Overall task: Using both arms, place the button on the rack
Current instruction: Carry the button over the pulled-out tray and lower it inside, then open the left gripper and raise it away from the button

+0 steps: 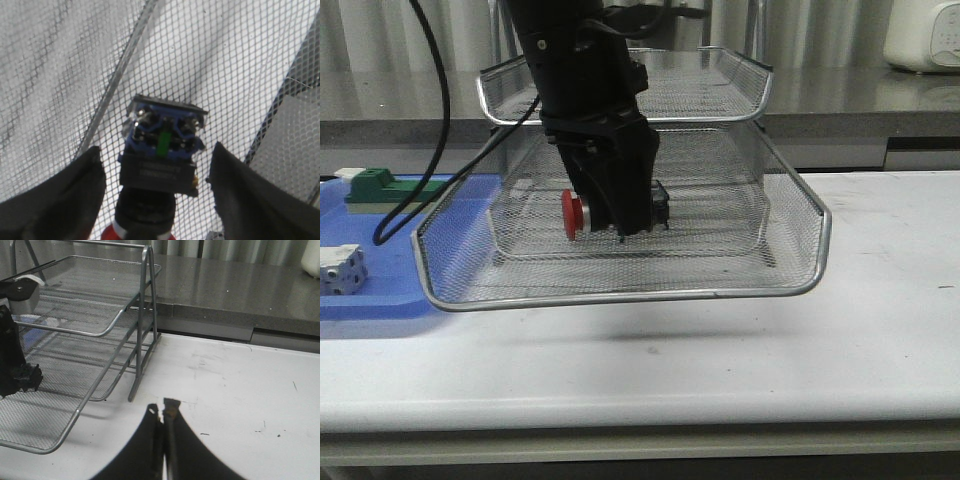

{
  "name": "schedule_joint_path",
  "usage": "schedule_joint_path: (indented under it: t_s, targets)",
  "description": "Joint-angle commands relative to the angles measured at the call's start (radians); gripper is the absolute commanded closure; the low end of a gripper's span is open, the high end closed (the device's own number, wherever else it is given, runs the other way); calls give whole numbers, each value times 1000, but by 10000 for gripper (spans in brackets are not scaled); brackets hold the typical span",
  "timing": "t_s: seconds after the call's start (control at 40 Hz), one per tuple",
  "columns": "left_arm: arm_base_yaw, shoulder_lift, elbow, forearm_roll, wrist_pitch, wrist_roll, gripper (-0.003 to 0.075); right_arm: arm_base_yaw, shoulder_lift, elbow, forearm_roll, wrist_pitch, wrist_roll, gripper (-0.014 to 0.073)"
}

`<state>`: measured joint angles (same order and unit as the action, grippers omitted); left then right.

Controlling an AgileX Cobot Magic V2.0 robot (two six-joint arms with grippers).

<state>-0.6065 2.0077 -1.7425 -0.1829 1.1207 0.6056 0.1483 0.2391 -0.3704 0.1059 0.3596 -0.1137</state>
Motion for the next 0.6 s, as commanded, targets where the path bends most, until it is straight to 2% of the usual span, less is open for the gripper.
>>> schedule_joint_path:
  t_s: [0.0, 0.2, 0.33, 0.4, 0.58]
  targets:
    - [-7, -62, -60, -15, 48, -12, 231, -2, 9, -26, 4, -86, -1, 653]
    - [-7, -73, -142, -13, 174, -36, 235, -2, 9, -26, 4, -86, -1, 653]
    - [-7, -106, -146, 8, 171, -63, 268, -2, 9, -26, 4, -86, -1, 653]
    - [-7, -132, -142, 13, 171, -89, 322, -2, 9, -26, 4, -86, -1, 653]
    - [-5, -232, -55, 47, 171, -110, 540, -2, 9, -26, 4, -86, -1, 653]
